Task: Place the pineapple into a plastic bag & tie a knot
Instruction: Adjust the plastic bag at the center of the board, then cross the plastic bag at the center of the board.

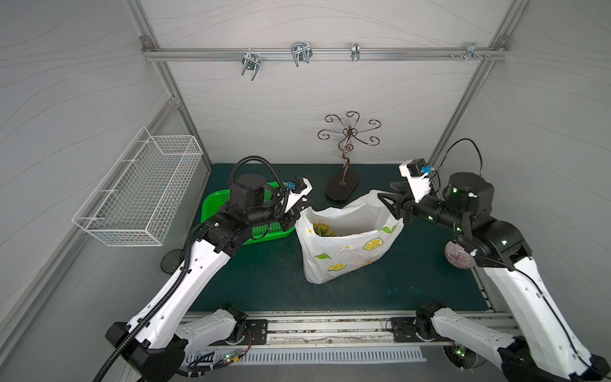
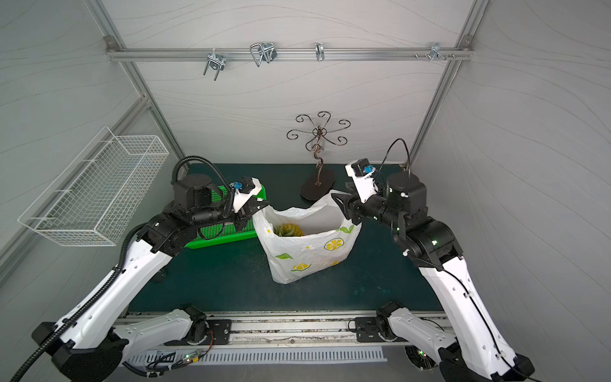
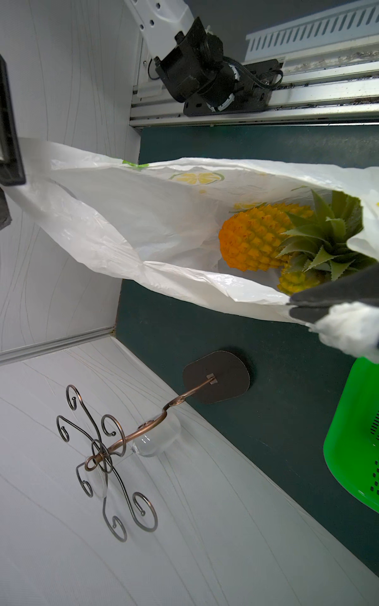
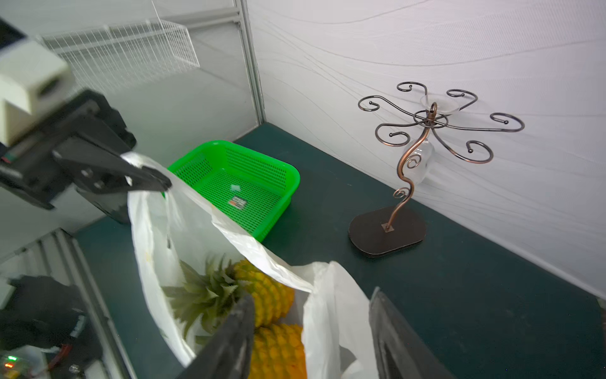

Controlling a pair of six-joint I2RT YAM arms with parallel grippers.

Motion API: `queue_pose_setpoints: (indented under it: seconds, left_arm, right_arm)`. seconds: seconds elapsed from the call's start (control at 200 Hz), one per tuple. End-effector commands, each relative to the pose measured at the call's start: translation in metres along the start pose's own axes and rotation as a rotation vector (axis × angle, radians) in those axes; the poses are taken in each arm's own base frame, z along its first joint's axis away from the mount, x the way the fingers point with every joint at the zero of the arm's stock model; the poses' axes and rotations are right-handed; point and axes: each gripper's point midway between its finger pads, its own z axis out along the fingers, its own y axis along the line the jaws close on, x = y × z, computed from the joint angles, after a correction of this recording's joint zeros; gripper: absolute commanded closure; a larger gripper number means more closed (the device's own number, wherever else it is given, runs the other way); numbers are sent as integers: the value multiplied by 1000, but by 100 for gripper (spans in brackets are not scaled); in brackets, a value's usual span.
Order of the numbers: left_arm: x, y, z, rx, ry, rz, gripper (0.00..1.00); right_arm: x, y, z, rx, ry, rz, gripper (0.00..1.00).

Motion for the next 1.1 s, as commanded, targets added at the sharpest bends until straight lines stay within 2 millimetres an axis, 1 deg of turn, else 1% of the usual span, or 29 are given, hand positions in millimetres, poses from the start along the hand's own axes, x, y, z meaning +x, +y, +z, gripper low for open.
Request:
queue_pose_setpoints:
  seconds: [0.0, 0.07, 0.135, 0.195, 0.24, 0.295, 0.335, 0.39, 0.46, 0.535, 0.63, 0.72, 0.83, 0.915, 0.96, 1.01, 1.05, 1.09]
  left_arm:
    - [-37, -8, -17, 18, -131, 131, 100]
    - [-39, -11, -18, 38, -143, 143, 100]
    - [-40, -15, -18, 58, -153, 151, 100]
    - [-41, -17, -19, 64, -162, 155, 100]
    - [-40, -18, -19, 69, -161, 152, 100]
    - [-40, -18, -19, 70, -160, 150, 100]
    - [-40, -19, -20, 71, -159, 151, 100]
    - [-39, -20, -21, 70, -160, 156, 100]
    - [-37, -20, -20, 73, -157, 161, 100]
    - [-36, -21, -19, 77, -155, 165, 100]
    - [-37, -21, -19, 80, -153, 169, 100]
    - [-39, -21, -21, 79, -151, 176, 100]
    - [-40, -22, -23, 83, -155, 182, 100]
    - [-44, -24, -25, 86, -166, 189, 100]
    - [-44, -24, -25, 88, -168, 192, 100]
    - [-44, -25, -26, 90, -169, 197, 100]
    - [-43, -26, -26, 93, -167, 201, 100]
    - [-42, -26, -26, 96, -163, 206, 100]
  right_arm:
    - [-14, 4, -19, 2, -7, -100, 27]
    - [-25, 16, -26, -60, -34, -143, 25]
    - [-32, 34, -28, -154, -53, -157, 24]
    - [-33, 49, -24, -235, -52, -161, 24]
    - [-29, 54, -19, -257, -36, -172, 23]
    - [-27, 50, -17, -227, -30, -190, 20]
    - [-27, 41, -18, -175, -28, -224, 15]
    - [-30, 30, -23, -116, -39, -279, 10]
    - [-32, 18, -32, -78, -49, -324, 7]
    - [-28, 6, -38, -53, -37, -340, 7]
    - [-13, -15, -46, 45, 18, -356, 9]
    - [-1, -38, -66, 223, 65, -385, 9]
    - [16, -47, -95, 358, 104, -401, 10]
    - [42, -57, -105, 423, 214, -413, 11]
    - [60, -62, -105, 437, 288, -418, 11]
    - [73, -62, -102, 423, 329, -413, 11]
    - [80, -58, -96, 386, 343, -411, 10]
    - [85, -49, -88, 314, 346, -419, 10]
